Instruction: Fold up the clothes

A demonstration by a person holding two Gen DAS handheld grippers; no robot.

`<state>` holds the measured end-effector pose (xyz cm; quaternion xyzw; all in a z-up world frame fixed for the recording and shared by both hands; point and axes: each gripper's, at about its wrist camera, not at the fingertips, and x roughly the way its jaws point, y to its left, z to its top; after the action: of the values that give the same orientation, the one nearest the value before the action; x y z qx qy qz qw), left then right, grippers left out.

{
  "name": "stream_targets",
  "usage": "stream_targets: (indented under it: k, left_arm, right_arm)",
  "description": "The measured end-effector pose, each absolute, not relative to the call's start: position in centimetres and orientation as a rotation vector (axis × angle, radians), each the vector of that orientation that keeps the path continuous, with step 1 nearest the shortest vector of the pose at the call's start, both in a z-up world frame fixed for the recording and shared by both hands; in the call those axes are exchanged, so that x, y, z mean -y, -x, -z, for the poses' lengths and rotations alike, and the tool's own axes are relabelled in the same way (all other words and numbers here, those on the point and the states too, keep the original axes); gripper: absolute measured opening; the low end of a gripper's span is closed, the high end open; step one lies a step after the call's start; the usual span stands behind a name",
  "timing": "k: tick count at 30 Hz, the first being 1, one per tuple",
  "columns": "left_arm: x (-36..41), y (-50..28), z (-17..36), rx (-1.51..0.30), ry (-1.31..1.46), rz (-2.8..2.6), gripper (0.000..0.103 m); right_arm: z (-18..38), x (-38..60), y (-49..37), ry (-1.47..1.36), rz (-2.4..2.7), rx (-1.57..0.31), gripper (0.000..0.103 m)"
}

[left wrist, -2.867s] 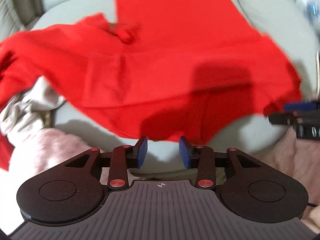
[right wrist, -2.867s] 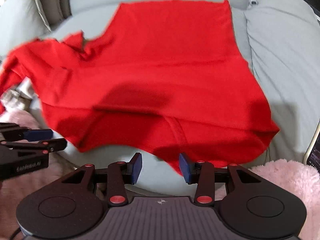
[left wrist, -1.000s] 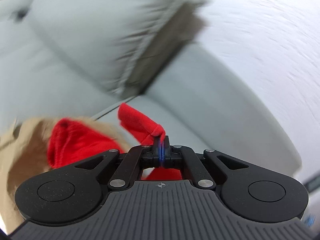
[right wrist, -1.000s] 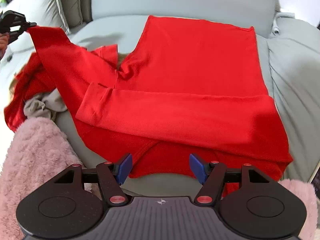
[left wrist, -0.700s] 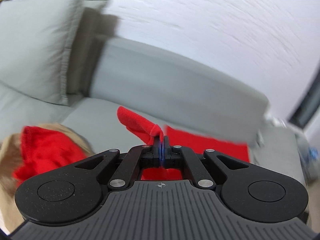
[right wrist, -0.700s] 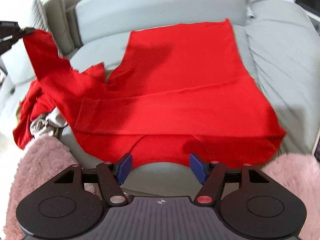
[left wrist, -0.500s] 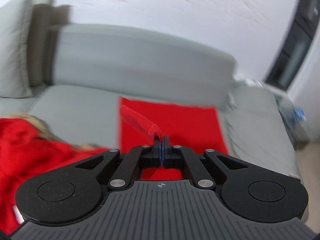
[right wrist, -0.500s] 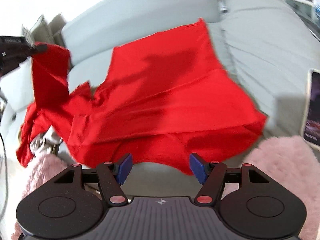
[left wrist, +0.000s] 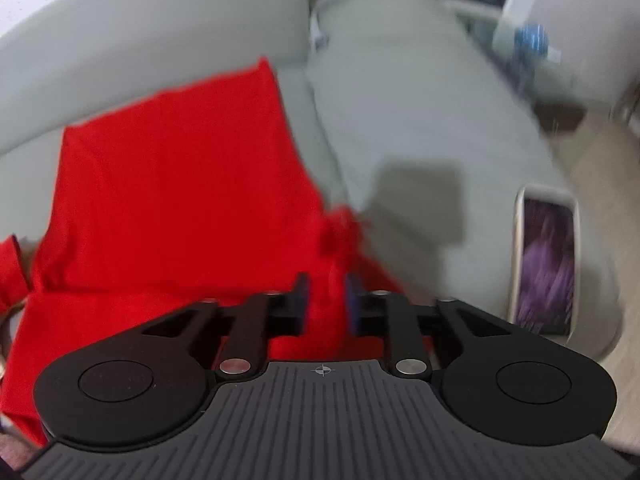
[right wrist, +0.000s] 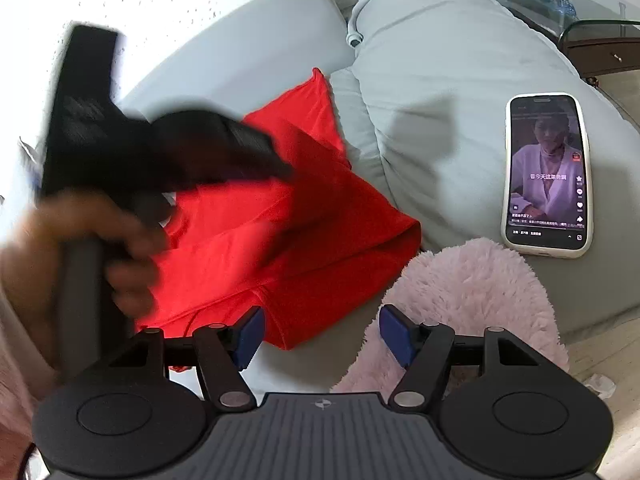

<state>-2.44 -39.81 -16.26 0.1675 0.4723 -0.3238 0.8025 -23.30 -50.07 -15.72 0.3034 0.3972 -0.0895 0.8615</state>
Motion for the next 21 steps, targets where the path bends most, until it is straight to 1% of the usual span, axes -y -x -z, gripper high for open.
stream_targets:
  k: [3,6,11,13,18,21]
  left_arm:
    - [36.9,3.4,15.5,-0.986,-0.416,0.733,0.051]
    - [31.8,3.7,14.0,-0.971,-0.395,0.758,0.055]
    - [23.7,2.3,13.5,-0.967,-0.344,0.609,0.056]
    - [19.9,1.1,13.8,-0.995,-0.282,0.510,0.056]
    - [13.6,-0.9,13.2,-1.006,-0.167,0.378,0.056]
    - [11.9,-2.2,13.3,-0.996,-0.132,0.353,0.056]
  right_arm:
    - [15.7,49.7,23.5,-0.624,0.175,-0.829,0.065]
    - [15.8,49.4,23.5,-0.600,0.161,-0.833,0.068]
    - [16.4,48.3,22.1,-0.558,0.148,-0.853,0.069]
    - [16.6,47.7,21.4,-0.531,0.140,-0.865,0.069]
    - [17.2,47.2,19.7,-0.486,0.131,-0.889,0.069]
    - [17.2,47.4,17.7,-0.416,0.122,-0.890,0.068]
